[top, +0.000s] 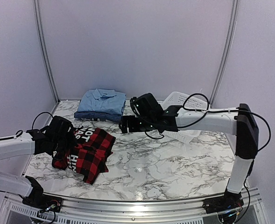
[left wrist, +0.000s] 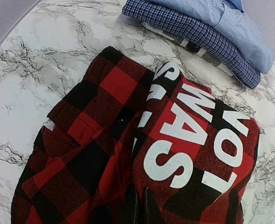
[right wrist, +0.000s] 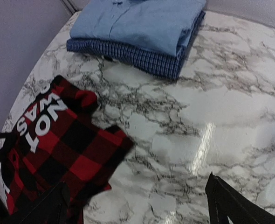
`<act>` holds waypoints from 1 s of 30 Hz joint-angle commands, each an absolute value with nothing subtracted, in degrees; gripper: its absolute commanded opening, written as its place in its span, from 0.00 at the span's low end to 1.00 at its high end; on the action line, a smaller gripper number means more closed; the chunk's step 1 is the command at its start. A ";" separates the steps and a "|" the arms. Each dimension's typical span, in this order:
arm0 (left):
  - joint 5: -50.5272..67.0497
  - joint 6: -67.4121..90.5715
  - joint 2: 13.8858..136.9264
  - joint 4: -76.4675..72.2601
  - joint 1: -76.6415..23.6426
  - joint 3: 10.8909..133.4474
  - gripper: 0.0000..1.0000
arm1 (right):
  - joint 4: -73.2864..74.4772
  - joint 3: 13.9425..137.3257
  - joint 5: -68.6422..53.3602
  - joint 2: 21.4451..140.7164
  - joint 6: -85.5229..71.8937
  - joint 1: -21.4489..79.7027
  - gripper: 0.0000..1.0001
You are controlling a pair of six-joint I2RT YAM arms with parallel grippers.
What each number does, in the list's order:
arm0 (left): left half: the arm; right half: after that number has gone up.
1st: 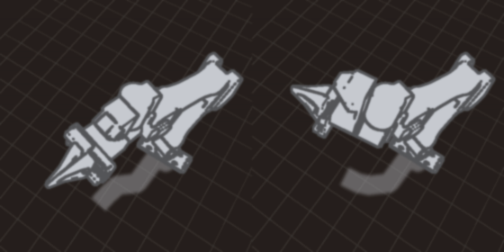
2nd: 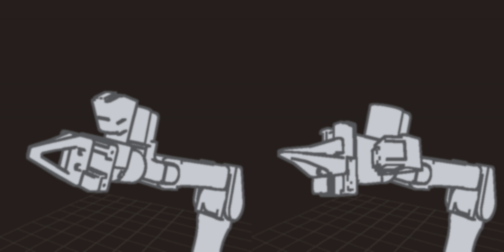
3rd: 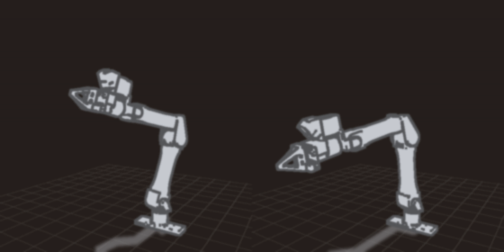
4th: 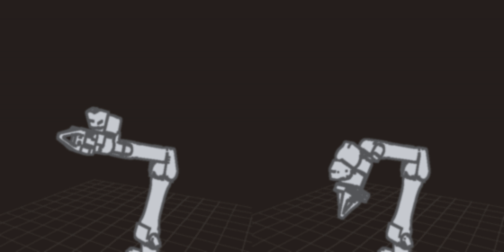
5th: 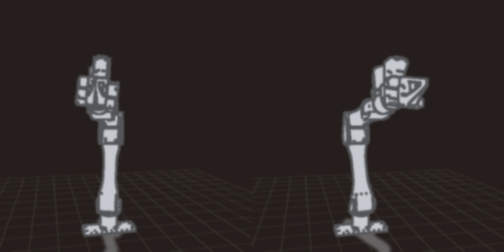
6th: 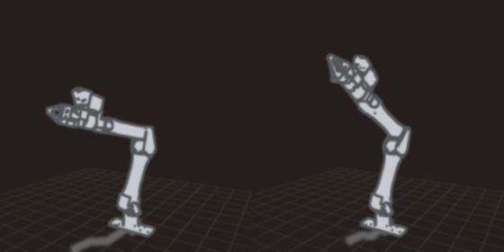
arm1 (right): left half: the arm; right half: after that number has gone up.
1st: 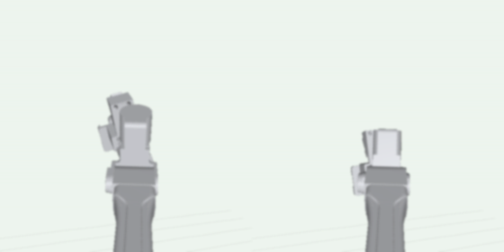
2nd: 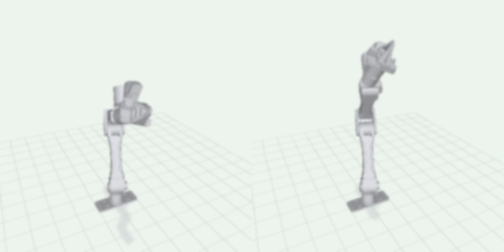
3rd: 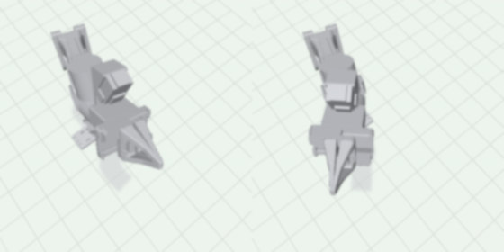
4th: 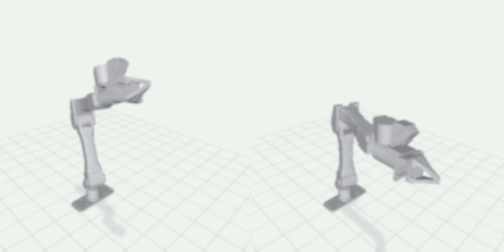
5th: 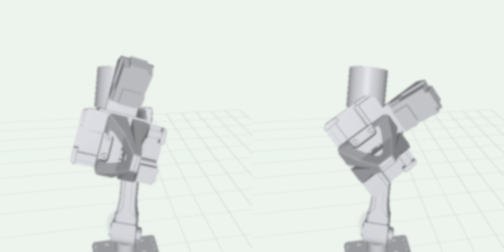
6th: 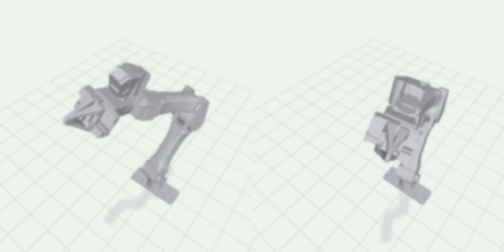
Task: Fold and stack the long sleeve shirts
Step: Move the bin to the corner of the board.
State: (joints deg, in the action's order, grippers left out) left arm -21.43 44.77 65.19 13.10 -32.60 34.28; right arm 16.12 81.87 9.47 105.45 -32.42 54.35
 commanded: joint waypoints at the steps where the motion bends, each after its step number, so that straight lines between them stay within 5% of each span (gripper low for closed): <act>1: -20.90 43.80 66.04 12.06 -32.34 35.43 0.00 | 15.90 94.90 11.10 117.53 -26.65 50.54 0.99; 10: -20.27 44.05 64.37 12.14 -32.34 34.86 0.00 | 18.46 108.51 15.27 129.98 -24.76 43.61 0.98; 30: -16.27 43.11 66.33 11.04 -32.34 36.80 0.00 | 15.50 78.74 16.10 109.97 -25.12 27.12 0.99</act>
State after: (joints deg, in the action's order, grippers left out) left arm -18.87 44.47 65.25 12.84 -32.60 34.68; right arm 17.17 79.66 16.97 111.22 -27.00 31.31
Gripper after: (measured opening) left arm 0.008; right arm 0.985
